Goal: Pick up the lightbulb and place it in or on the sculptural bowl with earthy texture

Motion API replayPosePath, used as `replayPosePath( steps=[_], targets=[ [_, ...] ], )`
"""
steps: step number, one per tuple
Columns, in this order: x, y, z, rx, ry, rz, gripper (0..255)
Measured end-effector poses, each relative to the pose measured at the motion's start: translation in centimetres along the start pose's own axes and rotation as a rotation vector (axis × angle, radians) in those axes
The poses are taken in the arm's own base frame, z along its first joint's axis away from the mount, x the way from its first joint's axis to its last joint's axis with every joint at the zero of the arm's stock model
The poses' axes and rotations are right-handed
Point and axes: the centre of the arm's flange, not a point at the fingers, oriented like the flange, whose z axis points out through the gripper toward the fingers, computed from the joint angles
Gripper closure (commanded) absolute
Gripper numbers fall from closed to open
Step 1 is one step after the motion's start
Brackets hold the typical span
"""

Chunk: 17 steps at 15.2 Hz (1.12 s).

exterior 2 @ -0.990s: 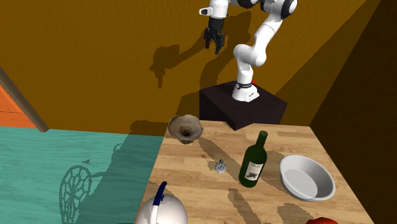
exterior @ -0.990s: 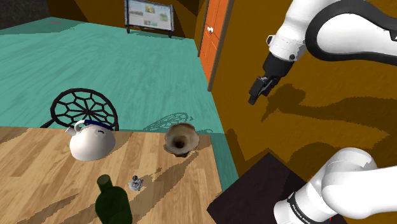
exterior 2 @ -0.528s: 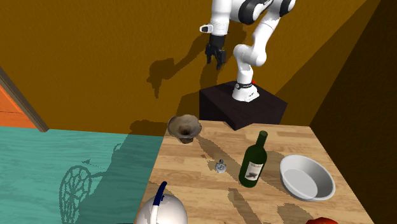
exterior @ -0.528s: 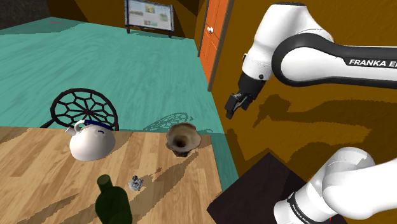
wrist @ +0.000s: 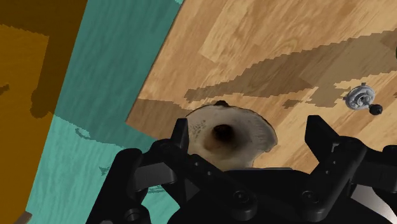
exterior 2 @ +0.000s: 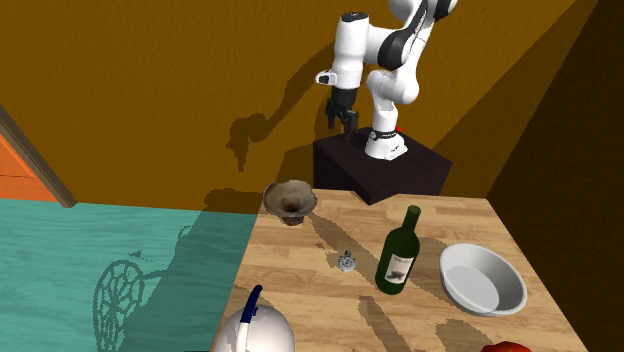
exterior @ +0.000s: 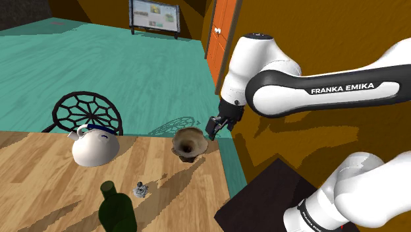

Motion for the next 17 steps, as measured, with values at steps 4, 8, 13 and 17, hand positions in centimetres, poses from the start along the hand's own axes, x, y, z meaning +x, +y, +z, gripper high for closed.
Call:
replayPosePath(
  steps=[4,8,13,17],
  targets=[
    [1.6,-3.7,3.5,0.011,-0.007,0.015,0],
    [3.2,-7.5,6.9,0.021,-0.014,0.031,0],
    [4.6,-11.9,10.8,0.034,-0.023,0.051,0],
    [6.4,-15.6,14.3,0.045,-0.030,0.067,0]
  ],
)
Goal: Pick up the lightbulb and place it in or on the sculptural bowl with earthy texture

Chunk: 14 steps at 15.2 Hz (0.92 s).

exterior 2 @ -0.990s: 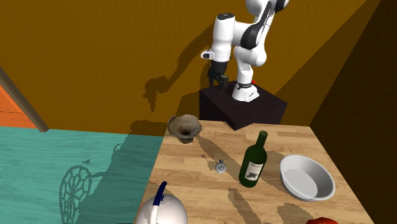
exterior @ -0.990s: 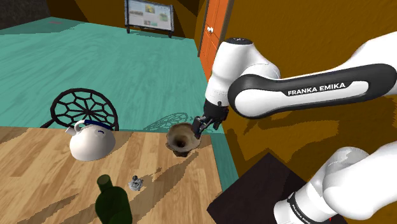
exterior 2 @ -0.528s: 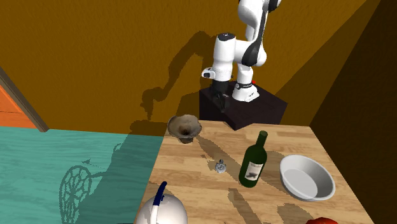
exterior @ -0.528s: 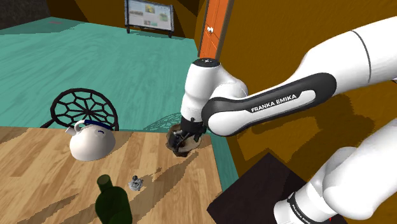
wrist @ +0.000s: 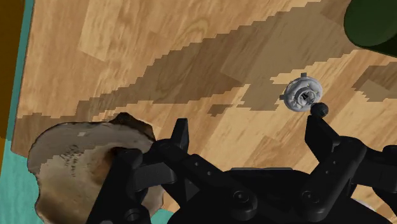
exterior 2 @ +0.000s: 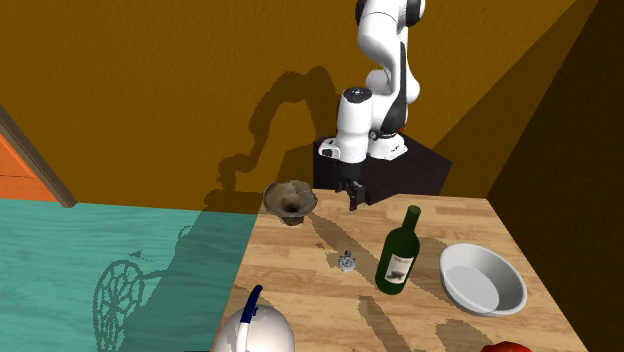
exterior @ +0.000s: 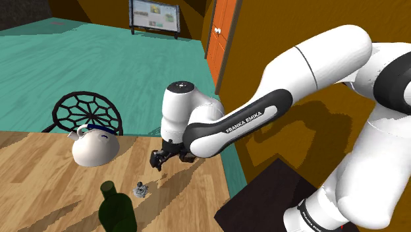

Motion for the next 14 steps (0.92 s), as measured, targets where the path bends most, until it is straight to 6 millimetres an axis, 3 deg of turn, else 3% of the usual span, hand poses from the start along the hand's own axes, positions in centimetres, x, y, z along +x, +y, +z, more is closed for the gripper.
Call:
replayPosePath(
  steps=[10,14],
  targets=[
    [3.5,-9.0,8.3,0.026,-0.018,0.040,0],
    [3.9,-10.0,10.7,0.028,-0.021,0.045,0]
  ],
)
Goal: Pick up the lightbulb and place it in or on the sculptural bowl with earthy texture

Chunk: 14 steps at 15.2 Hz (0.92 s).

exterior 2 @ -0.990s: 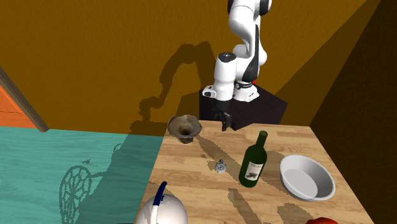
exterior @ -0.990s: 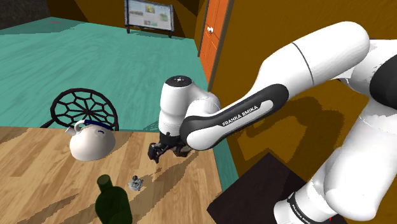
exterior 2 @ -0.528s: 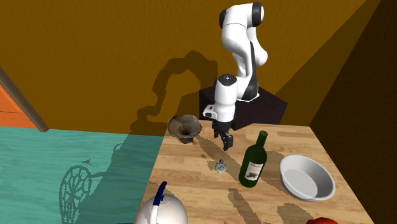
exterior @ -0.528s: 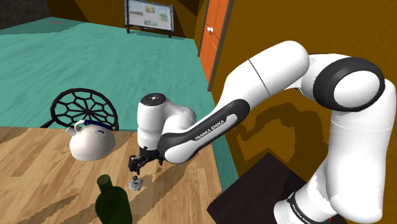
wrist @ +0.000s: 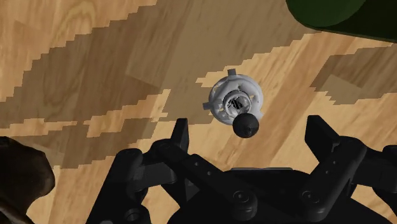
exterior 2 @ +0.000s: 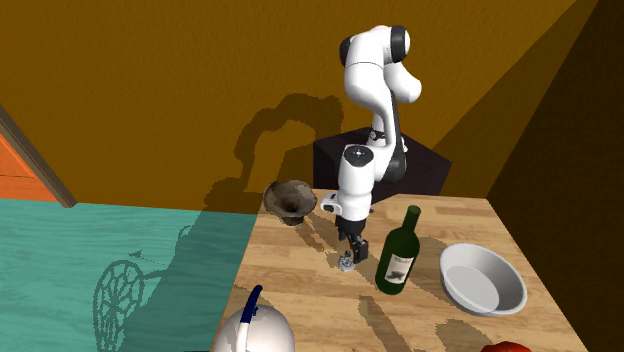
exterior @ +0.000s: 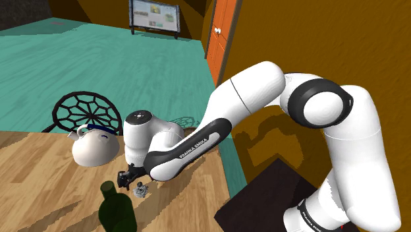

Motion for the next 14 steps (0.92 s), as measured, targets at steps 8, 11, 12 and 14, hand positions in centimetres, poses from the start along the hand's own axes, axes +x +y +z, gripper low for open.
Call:
replayPosePath(
  steps=[8,11,12,14],
  targets=[
    [0.1,-0.2,3.1,0.000,0.000,0.001,0],
    [0.1,-0.2,3.1,0.000,0.000,0.001,0],
    [0.1,-0.2,3.1,0.000,0.000,0.001,255],
    [0.1,-0.2,3.1,0.000,0.000,0.001,255]
  ],
)
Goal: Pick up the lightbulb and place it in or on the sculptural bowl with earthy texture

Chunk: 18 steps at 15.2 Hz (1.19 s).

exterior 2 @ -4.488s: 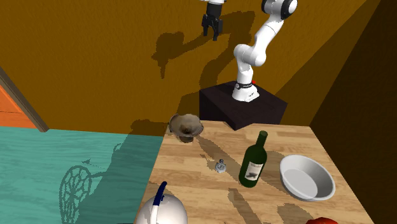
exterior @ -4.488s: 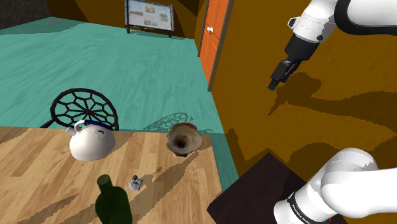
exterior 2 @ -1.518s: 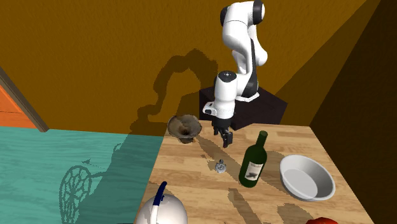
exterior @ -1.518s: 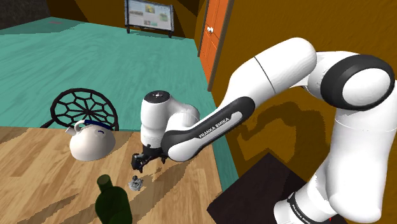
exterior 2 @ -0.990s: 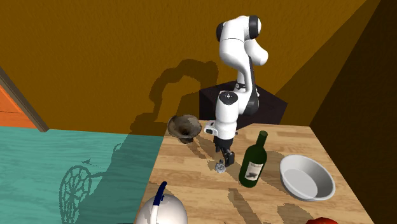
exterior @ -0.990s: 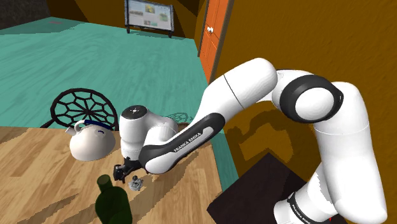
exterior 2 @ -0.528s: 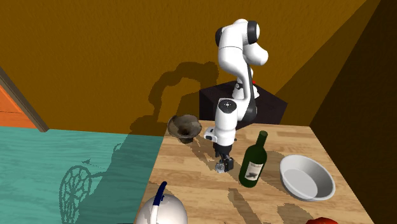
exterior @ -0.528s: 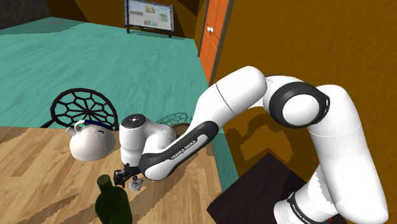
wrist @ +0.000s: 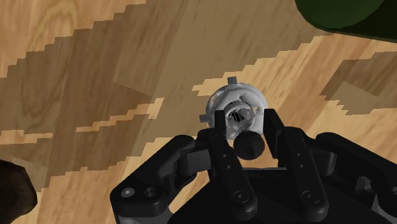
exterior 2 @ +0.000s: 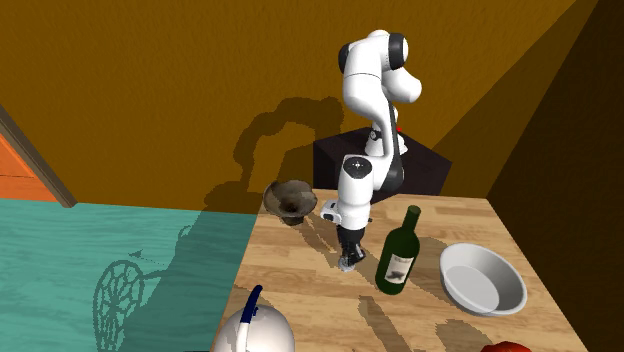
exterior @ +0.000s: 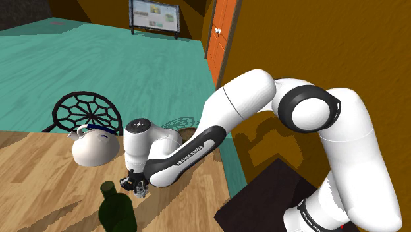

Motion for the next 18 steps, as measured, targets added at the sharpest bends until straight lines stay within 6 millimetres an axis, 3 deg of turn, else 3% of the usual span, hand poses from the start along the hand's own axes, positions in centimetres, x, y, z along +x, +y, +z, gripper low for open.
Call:
replayPosePath(
  steps=[9,18],
  targets=[
    [0.0,0.0,-0.2,0.000,0.000,0.000,255],
    [0.0,-0.2,-4.8,0.000,0.000,0.000,255]
  ],
)
